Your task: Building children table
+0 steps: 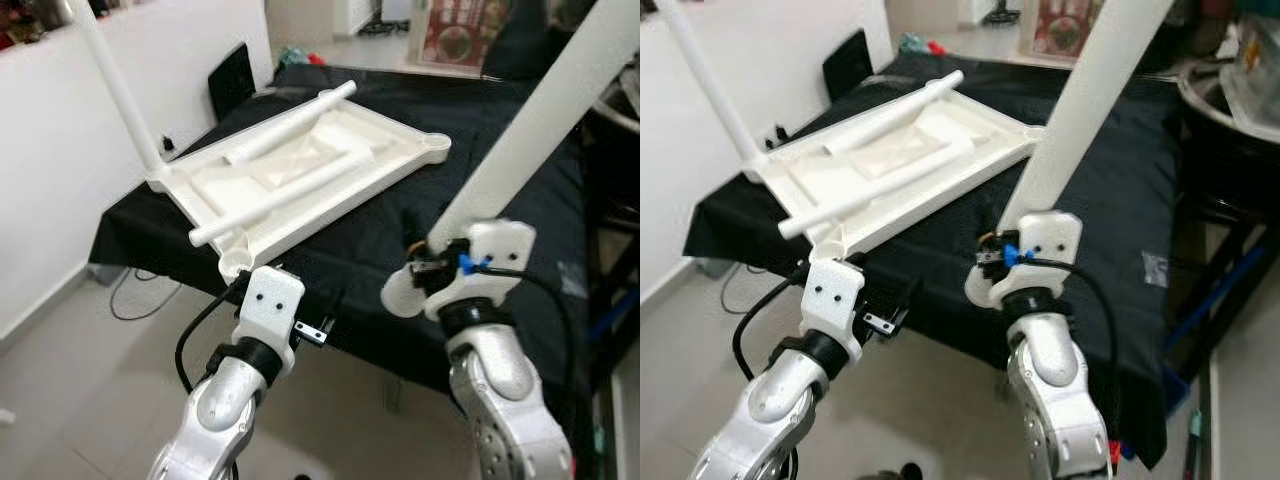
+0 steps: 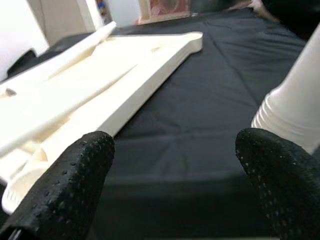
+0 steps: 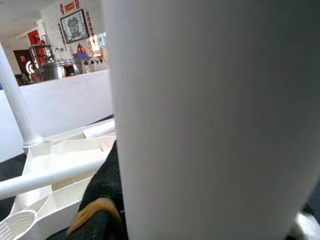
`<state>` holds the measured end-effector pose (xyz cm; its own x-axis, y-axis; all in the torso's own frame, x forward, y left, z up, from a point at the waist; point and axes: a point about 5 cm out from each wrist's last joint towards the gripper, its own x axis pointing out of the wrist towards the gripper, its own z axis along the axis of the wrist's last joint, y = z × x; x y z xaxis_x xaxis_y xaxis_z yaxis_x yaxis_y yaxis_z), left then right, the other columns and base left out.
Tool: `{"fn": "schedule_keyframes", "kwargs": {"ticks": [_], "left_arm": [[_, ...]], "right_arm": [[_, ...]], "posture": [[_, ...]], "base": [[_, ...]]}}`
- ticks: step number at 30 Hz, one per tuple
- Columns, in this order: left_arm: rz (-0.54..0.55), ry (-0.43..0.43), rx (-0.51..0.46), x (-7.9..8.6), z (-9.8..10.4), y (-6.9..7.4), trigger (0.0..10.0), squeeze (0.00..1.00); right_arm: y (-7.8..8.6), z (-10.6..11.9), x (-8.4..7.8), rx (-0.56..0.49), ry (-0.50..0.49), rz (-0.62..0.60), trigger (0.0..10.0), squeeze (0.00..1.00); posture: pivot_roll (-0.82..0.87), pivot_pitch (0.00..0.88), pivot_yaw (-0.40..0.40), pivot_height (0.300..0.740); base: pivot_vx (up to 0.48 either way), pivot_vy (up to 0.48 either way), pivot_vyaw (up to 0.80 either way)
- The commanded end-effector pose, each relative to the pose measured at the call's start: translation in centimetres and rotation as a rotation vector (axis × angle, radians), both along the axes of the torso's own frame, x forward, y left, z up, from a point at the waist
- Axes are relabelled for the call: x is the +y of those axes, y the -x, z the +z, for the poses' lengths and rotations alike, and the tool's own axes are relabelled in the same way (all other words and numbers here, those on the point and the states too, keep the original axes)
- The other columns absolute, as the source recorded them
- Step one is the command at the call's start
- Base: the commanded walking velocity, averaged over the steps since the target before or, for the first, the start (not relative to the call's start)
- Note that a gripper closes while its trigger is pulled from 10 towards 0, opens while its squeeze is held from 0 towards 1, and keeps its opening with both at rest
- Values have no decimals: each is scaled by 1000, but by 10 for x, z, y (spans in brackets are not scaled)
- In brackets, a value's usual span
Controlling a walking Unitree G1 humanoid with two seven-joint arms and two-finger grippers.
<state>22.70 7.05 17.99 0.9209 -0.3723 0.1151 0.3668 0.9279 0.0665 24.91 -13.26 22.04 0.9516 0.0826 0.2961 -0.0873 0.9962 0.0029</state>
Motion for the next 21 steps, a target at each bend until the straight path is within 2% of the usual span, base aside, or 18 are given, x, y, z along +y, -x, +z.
{"fn": "schedule_keyframes", "kwargs": {"ticks": [1,13,21], "left_arm": [[12,-5,11,2,-1,0,10000,0],[20,0,13,2,3,0,10000,0],[21,8,-7,0,9,-2,10000,0]], "right_arm": [[-2,4,-1,-16,7,-21,10000,0],[-5,8,1,-27,-4,6,10000,0],[-9,12,-3,-42,-32,-13,10000,0]], "posture": [[58,123,34,740],[64,128,27,740],[65,142,30,740]], "base": [[0,0,800],[0,0,800],[0,0,0]]}}
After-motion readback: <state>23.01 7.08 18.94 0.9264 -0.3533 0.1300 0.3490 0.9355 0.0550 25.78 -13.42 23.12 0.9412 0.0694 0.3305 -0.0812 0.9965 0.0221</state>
